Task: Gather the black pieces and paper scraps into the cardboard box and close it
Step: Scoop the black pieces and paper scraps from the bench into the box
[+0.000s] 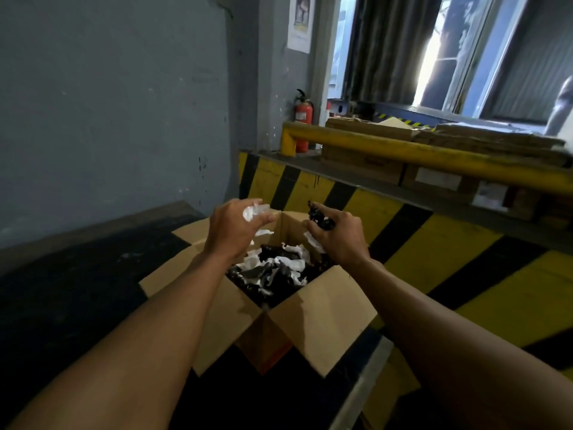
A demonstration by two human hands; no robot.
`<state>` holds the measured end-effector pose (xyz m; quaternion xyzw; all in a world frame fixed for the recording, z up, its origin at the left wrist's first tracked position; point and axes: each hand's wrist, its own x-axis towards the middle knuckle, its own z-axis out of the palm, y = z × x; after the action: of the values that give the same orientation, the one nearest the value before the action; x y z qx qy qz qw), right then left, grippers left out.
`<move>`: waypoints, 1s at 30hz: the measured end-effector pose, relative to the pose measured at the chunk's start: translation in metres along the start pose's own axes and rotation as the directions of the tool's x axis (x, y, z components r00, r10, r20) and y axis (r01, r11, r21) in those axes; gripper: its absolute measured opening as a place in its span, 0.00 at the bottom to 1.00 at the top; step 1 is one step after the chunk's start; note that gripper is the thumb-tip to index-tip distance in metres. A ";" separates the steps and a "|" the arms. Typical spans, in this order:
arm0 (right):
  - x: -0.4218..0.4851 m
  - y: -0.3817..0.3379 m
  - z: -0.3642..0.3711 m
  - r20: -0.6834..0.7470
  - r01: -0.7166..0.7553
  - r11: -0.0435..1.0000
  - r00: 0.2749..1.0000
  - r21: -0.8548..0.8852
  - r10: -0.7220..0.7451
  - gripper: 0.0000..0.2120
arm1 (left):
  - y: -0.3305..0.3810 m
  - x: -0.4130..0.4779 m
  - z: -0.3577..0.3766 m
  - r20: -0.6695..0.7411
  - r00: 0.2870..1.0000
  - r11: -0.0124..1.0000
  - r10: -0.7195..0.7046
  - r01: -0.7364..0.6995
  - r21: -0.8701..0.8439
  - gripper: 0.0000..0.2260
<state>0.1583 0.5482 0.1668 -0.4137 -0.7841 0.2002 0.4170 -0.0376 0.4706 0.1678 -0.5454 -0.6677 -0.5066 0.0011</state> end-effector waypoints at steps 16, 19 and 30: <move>0.089 0.095 0.093 0.415 0.091 0.989 0.900 0.115 -0.131 0.21 | -0.062 0.012 0.091 -0.173 0.929 0.913 -0.327 0.358 0.196 0.17; 0.106 0.122 0.097 0.427 0.130 0.986 0.890 0.100 -0.161 0.17 | -0.056 0.012 0.112 -0.223 0.896 0.888 -0.383 0.424 0.177 0.13; 0.120 0.173 0.128 0.688 0.090 0.987 0.709 0.130 -0.155 0.16 | -0.060 -0.020 0.162 -0.105 0.685 0.619 -0.721 0.705 0.345 0.23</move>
<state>0.0997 0.7503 0.0380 -0.2365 -0.8994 0.3469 0.1218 0.0155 0.5726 0.0373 -0.2368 -0.9092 -0.3228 -0.1149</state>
